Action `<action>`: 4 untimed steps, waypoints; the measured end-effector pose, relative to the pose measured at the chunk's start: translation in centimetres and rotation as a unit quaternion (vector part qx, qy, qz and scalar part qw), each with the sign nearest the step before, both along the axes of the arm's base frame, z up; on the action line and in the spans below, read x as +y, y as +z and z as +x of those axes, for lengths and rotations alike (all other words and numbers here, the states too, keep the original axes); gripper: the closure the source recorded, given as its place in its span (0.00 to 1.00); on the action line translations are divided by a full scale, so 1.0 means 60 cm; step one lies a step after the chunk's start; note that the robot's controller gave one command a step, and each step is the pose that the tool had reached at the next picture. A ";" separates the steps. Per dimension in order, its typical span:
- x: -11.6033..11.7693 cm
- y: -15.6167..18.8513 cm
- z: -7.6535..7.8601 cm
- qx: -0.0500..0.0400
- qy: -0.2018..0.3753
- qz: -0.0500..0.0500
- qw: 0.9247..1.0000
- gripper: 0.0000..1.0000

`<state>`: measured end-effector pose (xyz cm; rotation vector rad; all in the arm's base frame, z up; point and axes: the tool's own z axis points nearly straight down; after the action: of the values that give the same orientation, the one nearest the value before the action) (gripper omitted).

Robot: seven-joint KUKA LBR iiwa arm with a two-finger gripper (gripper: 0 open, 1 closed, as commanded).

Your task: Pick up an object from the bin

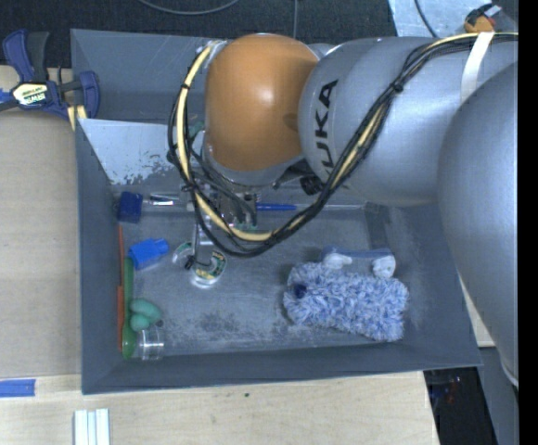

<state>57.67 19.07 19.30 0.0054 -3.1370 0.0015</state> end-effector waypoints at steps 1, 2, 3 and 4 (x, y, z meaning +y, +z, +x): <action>-0.002 0.009 0.002 -0.004 -0.002 0.001 1.000 0.00; 0.063 -0.210 0.041 -0.002 0.001 0.001 1.000 0.00; 0.075 -0.123 0.038 -0.008 0.006 0.002 1.000 0.00; 0.063 -0.197 0.036 0.000 0.002 0.000 1.000 0.00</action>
Offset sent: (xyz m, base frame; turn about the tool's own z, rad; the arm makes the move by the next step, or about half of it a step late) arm 0.0239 0.0371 -0.1230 0.0018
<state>59.81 22.83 7.50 0.0103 -3.1371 0.0003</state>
